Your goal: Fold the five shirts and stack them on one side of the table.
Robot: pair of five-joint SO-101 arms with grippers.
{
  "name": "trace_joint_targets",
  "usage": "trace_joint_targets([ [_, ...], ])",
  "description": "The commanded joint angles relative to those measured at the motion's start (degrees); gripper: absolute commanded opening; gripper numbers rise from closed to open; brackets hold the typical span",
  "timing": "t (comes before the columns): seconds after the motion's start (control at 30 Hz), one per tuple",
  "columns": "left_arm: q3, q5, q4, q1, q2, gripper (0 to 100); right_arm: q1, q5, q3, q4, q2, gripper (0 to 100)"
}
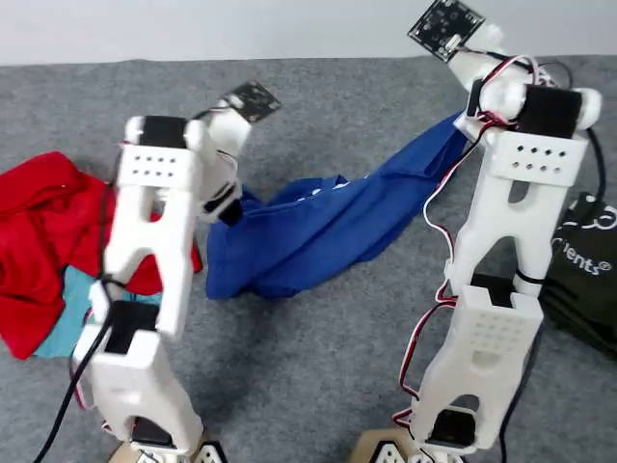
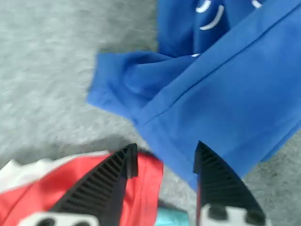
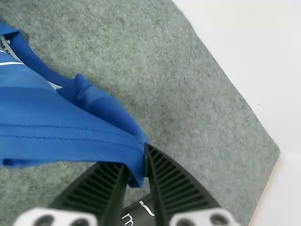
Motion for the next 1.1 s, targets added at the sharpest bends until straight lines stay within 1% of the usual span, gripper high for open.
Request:
trace_joint_targets([
  [0.0,-5.58,-0.70,-0.79,0.70,3.87,20,0.40,-0.62,-0.44,1.98,-0.57,1.1],
  [0.23,-15.52,-0.70,-0.35,0.62,15.21,20,0.40,-0.62,-0.44,2.07,-0.57,1.1],
  [0.37,-21.41,-1.49,3.34,1.49,20.92,20,0.40,-0.62,-0.44,2.07,-0.57,1.1],
  [0.47,-25.36,-3.43,7.21,2.02,24.97,20,0.40,-0.62,-0.44,2.07,-0.57,1.1],
  [0.57,-26.86,-3.69,7.38,1.58,26.99,18,0.40,-0.62,-0.44,2.07,-0.57,1.1],
  [0.8,-27.12,-3.87,7.38,1.58,26.90,9,0.40,-0.62,-0.44,2.07,-0.57,1.1],
  [0.93,-27.03,-3.87,7.38,1.49,23.38,0,0.57,-0.62,-0.44,2.07,-0.57,1.1],
  [1.07,-27.03,-3.78,7.30,1.49,16.26,0,0.75,-0.53,-0.79,2.07,-0.57,1.1],
])
